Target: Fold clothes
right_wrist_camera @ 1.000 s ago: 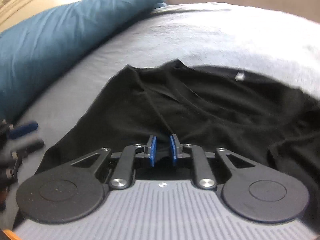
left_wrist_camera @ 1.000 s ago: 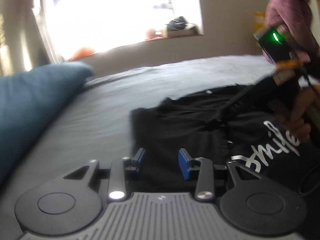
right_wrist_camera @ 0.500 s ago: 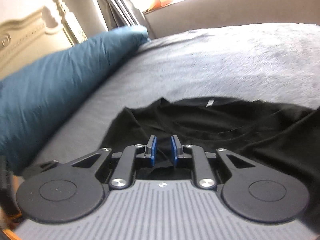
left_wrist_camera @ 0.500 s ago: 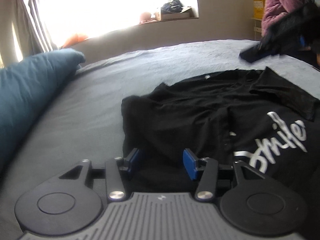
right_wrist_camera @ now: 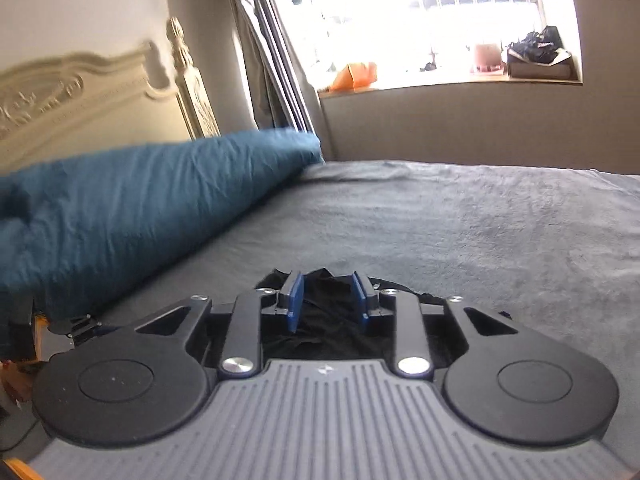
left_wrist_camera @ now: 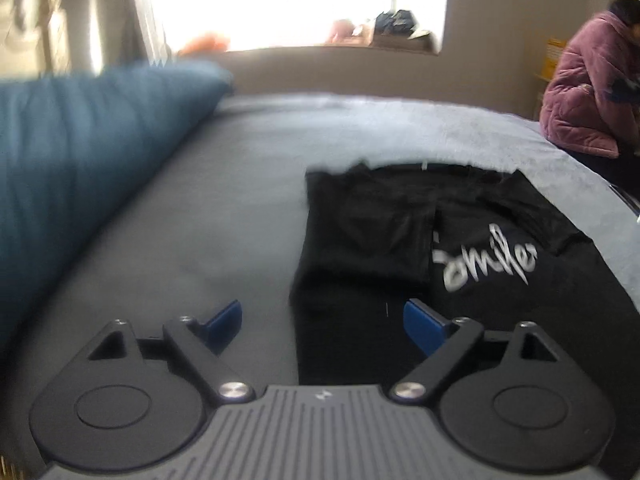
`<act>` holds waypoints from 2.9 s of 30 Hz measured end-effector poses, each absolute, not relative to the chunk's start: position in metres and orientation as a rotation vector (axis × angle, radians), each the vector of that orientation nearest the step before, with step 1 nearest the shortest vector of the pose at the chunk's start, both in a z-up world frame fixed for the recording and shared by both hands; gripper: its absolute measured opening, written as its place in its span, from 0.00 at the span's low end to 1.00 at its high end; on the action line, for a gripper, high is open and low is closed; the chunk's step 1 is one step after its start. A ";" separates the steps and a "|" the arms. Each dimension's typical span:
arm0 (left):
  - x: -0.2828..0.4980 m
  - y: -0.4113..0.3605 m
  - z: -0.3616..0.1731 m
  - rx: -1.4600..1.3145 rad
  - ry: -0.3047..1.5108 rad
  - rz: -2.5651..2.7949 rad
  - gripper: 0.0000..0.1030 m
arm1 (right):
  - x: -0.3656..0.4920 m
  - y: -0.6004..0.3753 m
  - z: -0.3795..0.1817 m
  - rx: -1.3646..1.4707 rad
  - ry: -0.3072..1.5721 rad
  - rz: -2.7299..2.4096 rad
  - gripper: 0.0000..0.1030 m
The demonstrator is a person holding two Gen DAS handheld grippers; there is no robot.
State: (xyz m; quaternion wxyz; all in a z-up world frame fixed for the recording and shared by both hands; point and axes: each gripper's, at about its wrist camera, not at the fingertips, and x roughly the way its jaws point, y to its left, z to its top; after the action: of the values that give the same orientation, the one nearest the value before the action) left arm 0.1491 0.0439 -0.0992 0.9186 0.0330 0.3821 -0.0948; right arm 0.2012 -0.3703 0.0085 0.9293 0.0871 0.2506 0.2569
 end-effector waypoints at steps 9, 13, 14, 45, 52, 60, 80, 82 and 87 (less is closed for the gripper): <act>0.085 0.080 -0.119 -0.109 1.043 -0.201 0.85 | 0.107 -0.444 -0.028 0.296 0.681 0.493 0.45; 0.070 0.091 -0.138 -0.184 1.126 -0.210 0.82 | 0.086 -0.473 -0.084 0.466 0.887 0.415 0.46; 0.071 0.093 -0.145 -0.201 1.136 -0.207 0.75 | 0.083 -0.477 -0.098 0.512 0.926 0.385 0.46; 0.032 0.104 -0.186 -0.277 1.191 -0.301 0.26 | 0.006 -0.489 -0.244 1.012 1.308 0.528 0.42; 0.032 0.084 -0.175 -0.132 1.202 -0.321 0.15 | 0.002 -0.471 -0.237 0.922 1.354 0.570 0.20; 0.028 0.055 -0.148 0.093 1.167 -0.282 0.03 | 0.000 -0.453 -0.222 0.803 1.328 0.615 0.05; 0.208 0.054 -0.047 -0.259 0.816 -0.181 0.03 | 0.128 -0.447 -0.093 0.609 0.935 0.566 0.04; 0.232 0.052 -0.048 -0.283 0.761 -0.125 0.03 | 0.150 -0.448 -0.088 0.612 0.897 0.534 0.04; 0.282 0.039 -0.061 -0.358 0.707 -0.067 0.03 | 0.206 -0.460 -0.084 0.661 0.786 0.447 0.04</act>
State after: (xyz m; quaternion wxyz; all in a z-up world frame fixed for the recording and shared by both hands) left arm 0.2823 0.0386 -0.0612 0.9219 -0.1743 0.3444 -0.0328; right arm 0.2056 -0.4598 -0.0843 0.8472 0.3136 0.3728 0.2120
